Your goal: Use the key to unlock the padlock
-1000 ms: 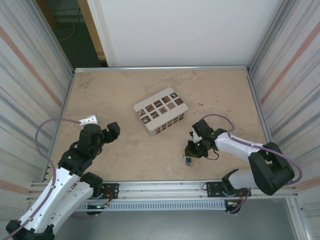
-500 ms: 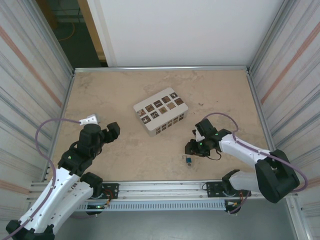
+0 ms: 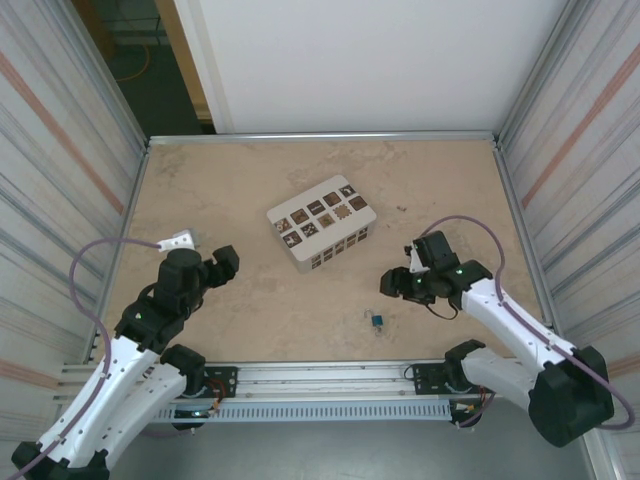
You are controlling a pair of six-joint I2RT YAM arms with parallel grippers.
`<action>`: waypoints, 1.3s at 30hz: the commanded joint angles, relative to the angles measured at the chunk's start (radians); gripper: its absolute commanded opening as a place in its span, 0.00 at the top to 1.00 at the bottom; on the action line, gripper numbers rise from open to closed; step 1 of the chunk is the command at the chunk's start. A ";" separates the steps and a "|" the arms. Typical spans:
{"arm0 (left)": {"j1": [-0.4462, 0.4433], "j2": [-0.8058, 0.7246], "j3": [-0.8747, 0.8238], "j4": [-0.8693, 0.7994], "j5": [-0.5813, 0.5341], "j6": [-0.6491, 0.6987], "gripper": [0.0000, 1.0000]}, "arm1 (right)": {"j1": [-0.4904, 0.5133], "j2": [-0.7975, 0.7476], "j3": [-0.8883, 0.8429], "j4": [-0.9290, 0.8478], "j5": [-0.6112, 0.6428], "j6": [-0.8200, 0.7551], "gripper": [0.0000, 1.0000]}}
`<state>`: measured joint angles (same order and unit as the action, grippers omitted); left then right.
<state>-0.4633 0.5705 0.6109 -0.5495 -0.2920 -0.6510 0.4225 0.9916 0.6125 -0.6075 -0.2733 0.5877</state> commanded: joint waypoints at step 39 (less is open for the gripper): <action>0.223 0.060 -0.003 0.019 0.029 0.033 0.06 | -0.473 -0.090 -0.190 0.688 0.382 -0.362 0.01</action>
<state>-0.2554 0.6231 0.6106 -0.5240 -0.2867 -0.6308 -0.0399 0.8845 0.4530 -0.0898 0.0505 0.2733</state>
